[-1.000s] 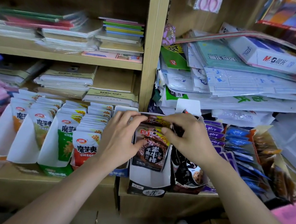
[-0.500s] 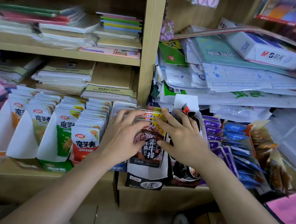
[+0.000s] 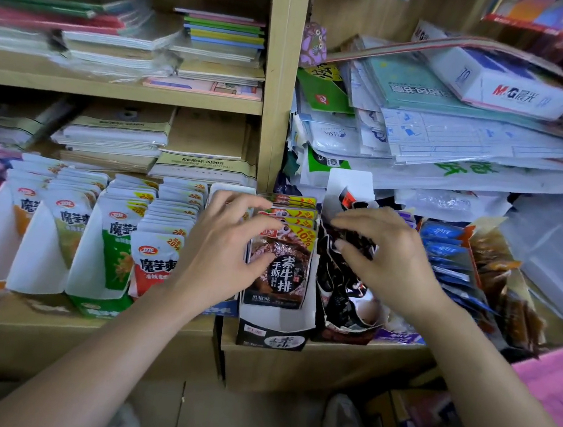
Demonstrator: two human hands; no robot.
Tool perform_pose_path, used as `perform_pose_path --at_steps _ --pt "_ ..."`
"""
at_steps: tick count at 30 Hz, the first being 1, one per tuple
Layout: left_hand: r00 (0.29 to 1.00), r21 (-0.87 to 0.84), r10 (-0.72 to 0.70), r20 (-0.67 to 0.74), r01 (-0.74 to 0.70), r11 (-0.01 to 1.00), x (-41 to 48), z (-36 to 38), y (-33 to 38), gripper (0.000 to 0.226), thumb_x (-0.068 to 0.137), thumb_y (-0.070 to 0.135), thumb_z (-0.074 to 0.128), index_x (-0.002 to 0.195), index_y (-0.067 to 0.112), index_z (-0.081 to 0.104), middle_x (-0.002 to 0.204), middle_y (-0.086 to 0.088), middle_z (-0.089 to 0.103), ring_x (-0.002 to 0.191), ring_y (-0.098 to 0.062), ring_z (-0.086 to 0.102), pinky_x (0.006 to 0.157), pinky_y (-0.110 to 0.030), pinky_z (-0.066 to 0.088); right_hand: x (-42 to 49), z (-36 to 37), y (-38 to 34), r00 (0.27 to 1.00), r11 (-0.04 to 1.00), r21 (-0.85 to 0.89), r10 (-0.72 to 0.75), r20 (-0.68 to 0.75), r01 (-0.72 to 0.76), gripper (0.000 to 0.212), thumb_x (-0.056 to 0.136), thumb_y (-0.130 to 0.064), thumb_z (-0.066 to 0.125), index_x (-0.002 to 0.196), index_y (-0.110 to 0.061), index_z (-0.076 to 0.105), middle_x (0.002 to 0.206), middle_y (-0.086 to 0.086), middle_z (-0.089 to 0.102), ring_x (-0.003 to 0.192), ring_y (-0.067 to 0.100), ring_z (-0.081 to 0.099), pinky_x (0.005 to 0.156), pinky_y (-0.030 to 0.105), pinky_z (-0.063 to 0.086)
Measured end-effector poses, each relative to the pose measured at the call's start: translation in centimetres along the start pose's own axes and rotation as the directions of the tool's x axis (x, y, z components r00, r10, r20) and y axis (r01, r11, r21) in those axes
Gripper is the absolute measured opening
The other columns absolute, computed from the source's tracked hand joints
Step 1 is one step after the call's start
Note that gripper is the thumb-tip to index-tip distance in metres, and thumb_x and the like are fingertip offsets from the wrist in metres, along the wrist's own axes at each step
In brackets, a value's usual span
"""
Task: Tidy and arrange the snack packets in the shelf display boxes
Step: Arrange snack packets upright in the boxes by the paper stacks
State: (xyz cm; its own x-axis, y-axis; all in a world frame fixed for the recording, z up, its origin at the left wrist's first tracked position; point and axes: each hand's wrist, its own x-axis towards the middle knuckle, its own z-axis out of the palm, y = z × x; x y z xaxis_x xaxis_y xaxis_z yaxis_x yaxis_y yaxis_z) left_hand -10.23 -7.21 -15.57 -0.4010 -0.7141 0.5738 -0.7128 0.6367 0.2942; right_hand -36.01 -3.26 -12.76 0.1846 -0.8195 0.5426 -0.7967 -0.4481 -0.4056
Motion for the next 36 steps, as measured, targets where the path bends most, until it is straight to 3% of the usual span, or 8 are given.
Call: perform_pose_path --at_steps 5,9,14,18,24,28,33,36 --pt "0.993 -0.114 0.115 -0.035 -0.118 0.986 -0.7 0.5 2.5 0.022 0.089 0.034 0.068 0.107 0.023 0.077 0.107 0.011 0.066 0.107 -0.015 0.051 0.092 -0.029 0.041 -1.0 -3.1 2.2 0.968 0.956 0.164 0.25 -0.03 -0.242 0.014 0.085 -0.008 0.077 0.096 -0.017 0.076 0.083 -0.004 0.069 0.072 0.009 0.061 0.068 0.016 0.048" --pt "0.98 -0.15 0.198 0.036 -0.19 0.97 -1.3 2.2 5.0 0.029 0.088 0.041 0.068 0.11 0.023 0.075 0.107 0.011 0.065 0.106 -0.018 0.054 0.093 -0.034 0.044 -2.2 -4.0 3.4 0.962 0.948 0.165 0.259 0.087 -0.271 0.014 0.082 -0.013 0.081 0.092 -0.021 0.074 0.083 -0.003 0.068 0.072 0.01 0.06 0.065 0.014 0.044" --pt "0.969 -0.061 0.154 0.192 -0.145 0.988 -1.3 4.3 6.4 0.059 0.084 0.051 0.07 0.136 0.024 0.061 0.126 0.007 0.055 0.116 -0.019 0.05 0.097 -0.037 0.047 -3.6 -3.3 4.6 0.96 0.972 0.001 0.233 0.158 -0.236 0.059 0.077 -0.032 0.085 0.131 -0.022 0.062 0.12 -0.005 0.057 0.107 0.011 0.056 0.089 0.021 0.045" --pt "0.973 -0.104 0.12 0.196 -0.101 0.989 -0.7 5.3 6.9 0.053 0.081 0.045 0.077 0.128 0.023 0.067 0.122 0.004 0.05 0.113 -0.016 0.051 0.091 -0.031 0.049 -2.9 -2.3 4.9 0.95 0.959 -0.08 0.281 0.134 -0.273 0.084 0.078 -0.041 0.082 0.151 -0.026 0.042 0.142 -0.002 0.051 0.132 0.022 0.044 0.109 0.039 0.039" --pt "0.983 -0.13 0.1 0.152 -0.08 0.988 -0.1 5.7 6.9 0.033 0.075 0.035 0.083 0.104 0.025 0.073 0.107 0.009 0.051 0.101 -0.012 0.055 0.08 -0.026 0.046 -2.0 -1.9 5.7 0.954 0.958 -0.008 0.287 0.085 -0.288 0.051 0.093 -0.018 0.066 0.142 -0.025 0.056 0.099 -0.001 0.073 0.067 0.011 0.059 0.074 0.024 0.048" --pt "0.989 -0.087 0.1 0.106 -0.091 0.992 0.2 5.4 6.8 0.025 0.08 0.035 0.076 0.102 0.024 0.074 0.101 0.01 0.056 0.093 -0.012 0.058 0.071 -0.028 0.048 -2.1 -2.7 7.4 0.917 0.91 0.115 0.398 0.025 -0.398 0.036 0.097 -0.016 0.063 0.133 -0.021 0.065 0.072 -0.007 0.066 0.063 0.015 0.059 0.064 0.026 0.049" --pt "0.999 -0.118 0.01 0.045 -0.004 0.993 0.6 5.3 6.8 0.025 0.085 0.041 0.073 0.105 0.026 0.077 0.099 0.014 0.06 0.084 -0.006 0.057 0.063 -0.013 0.037 -2.3 -3.4 7.4 0.867 0.833 0.298 0.497 -0.032 -0.467 0.03 0.1 -0.012 0.06 0.129 -0.01 0.065 0.09 -0.003 0.071 0.072 0.001 0.067 0.065 0.021 0.054" --pt "0.999 -0.192 -0.023 0.044 0.031 0.981 0.6 5.3 7.0 0.032 0.086 0.047 0.069 0.108 0.026 0.076 0.1 0.016 0.059 0.081 -0.004 0.057 0.063 -0.013 0.041 -2.4 -3.7 7.8 0.847 0.803 0.361 0.528 -0.06 -0.475 0.025 0.1 -0.01 0.059 0.123 -0.011 0.067 0.106 0.005 0.075 0.068 0.016 0.071 0.058 0.029 0.059"
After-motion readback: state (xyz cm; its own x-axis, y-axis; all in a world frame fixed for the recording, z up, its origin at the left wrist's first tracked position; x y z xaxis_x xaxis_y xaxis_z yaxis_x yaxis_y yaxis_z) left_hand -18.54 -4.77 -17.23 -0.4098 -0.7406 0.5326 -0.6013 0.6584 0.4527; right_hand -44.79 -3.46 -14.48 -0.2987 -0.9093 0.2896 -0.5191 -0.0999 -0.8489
